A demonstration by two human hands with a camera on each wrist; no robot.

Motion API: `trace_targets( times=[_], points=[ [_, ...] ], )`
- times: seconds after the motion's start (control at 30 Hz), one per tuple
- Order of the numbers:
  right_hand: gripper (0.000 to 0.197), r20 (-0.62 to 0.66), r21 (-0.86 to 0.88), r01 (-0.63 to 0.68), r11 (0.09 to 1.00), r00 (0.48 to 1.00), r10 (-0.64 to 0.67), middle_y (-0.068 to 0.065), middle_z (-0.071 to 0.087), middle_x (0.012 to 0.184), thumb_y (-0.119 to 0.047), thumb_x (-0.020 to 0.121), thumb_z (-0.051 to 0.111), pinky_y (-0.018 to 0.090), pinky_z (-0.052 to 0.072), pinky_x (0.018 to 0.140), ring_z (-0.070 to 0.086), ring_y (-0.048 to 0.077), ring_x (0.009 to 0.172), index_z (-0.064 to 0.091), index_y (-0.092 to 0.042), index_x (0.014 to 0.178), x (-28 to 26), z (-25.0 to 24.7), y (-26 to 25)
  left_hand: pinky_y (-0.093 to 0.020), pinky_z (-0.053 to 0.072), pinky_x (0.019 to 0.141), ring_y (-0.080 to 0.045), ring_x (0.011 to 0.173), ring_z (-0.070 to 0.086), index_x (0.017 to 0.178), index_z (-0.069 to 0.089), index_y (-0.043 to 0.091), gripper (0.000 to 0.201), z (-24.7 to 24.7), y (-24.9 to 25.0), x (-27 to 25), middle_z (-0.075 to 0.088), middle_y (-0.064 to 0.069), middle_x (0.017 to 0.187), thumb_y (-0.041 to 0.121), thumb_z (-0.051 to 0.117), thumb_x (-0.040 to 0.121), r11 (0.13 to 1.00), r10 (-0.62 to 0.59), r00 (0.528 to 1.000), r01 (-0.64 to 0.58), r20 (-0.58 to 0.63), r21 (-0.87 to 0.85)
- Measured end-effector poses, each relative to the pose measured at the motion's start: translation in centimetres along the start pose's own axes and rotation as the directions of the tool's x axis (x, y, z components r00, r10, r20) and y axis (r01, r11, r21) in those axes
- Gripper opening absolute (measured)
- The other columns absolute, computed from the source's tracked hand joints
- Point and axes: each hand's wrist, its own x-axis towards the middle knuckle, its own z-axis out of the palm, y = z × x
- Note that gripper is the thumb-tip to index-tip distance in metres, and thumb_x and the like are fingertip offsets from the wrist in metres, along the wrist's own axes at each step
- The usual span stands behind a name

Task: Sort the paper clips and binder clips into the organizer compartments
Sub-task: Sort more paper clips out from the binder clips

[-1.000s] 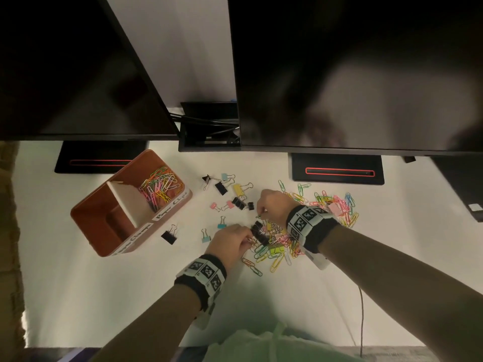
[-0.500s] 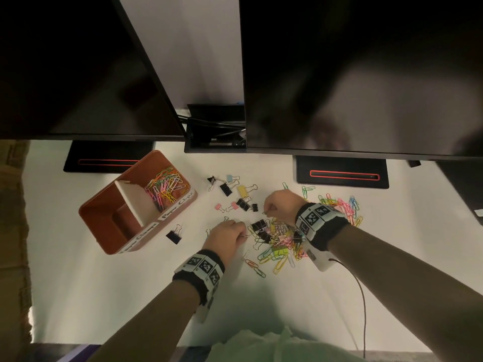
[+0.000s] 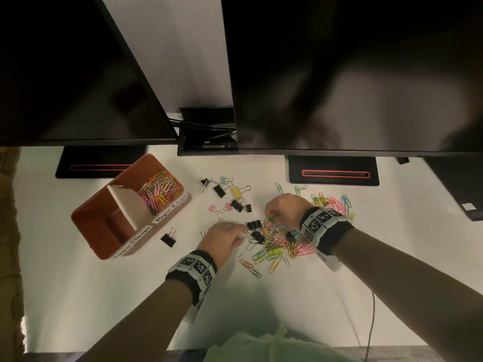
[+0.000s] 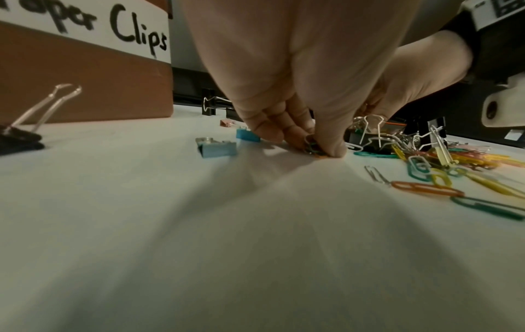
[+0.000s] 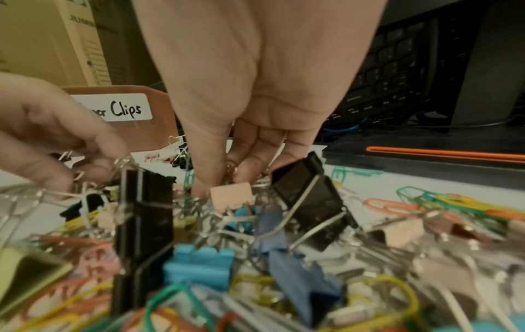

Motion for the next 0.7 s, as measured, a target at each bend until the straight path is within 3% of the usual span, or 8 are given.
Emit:
trace_targets(
  times=[0.1,0.23,0.5,0.7],
  points=[
    [0.018,0.014,-0.017,-0.017,1.000,1.000,0.018,0.002,0.062,0.106,-0.018,0.087,0.059,0.036,0.049,0.089,0.056,0.023,0.100,0.066,-0.017,0.103,0.4,0.1,-0.4,-0.032,0.046,0.090,-0.022,0.095,0.057,0.119,0.059,0.015,0.030,0.0,0.1,0.4,0.065,-0.007,0.100,0.018,0.057,0.089,1.000,-0.015,1.000,0.015,-0.019,0.008],
    [0.019,0.021,-0.044,-0.018,0.999,1.000,0.018,0.005,0.057,0.110,-0.018,0.089,0.057,0.035,0.048,0.089,0.055,0.024,0.102,0.066,-0.012,0.105,0.7,0.3,-0.8,-0.034,0.047,0.085,-0.022,0.092,0.057,0.105,0.064,0.014,0.019,-0.1,0.3,0.9,0.064,-0.005,0.094,0.021,0.057,0.088,0.999,-0.041,0.998,0.042,-0.036,0.032],
    [0.018,0.027,-0.013,-0.010,1.000,1.000,0.010,0.006,0.064,0.106,-0.015,0.090,0.055,0.033,0.047,0.087,0.057,0.023,0.099,0.065,-0.014,0.104,0.3,0.1,-0.8,-0.031,0.044,0.087,-0.022,0.099,0.053,0.108,0.058,0.009,0.022,-0.1,0.7,1.5,0.053,-0.006,0.108,0.022,0.048,0.093,0.983,-0.142,0.988,0.133,0.063,0.125],
    [0.022,0.046,-0.014,-0.024,1.000,0.999,0.024,0.008,0.064,0.109,-0.016,0.092,0.051,0.033,0.044,0.091,0.055,0.023,0.105,0.063,-0.011,0.110,0.0,0.2,-1.0,-0.029,0.041,0.083,-0.022,0.099,0.052,0.107,0.055,0.009,0.020,0.0,0.3,0.8,0.059,-0.008,0.105,0.020,0.045,0.095,0.979,-0.117,0.991,0.105,0.061,0.175]
  ],
)
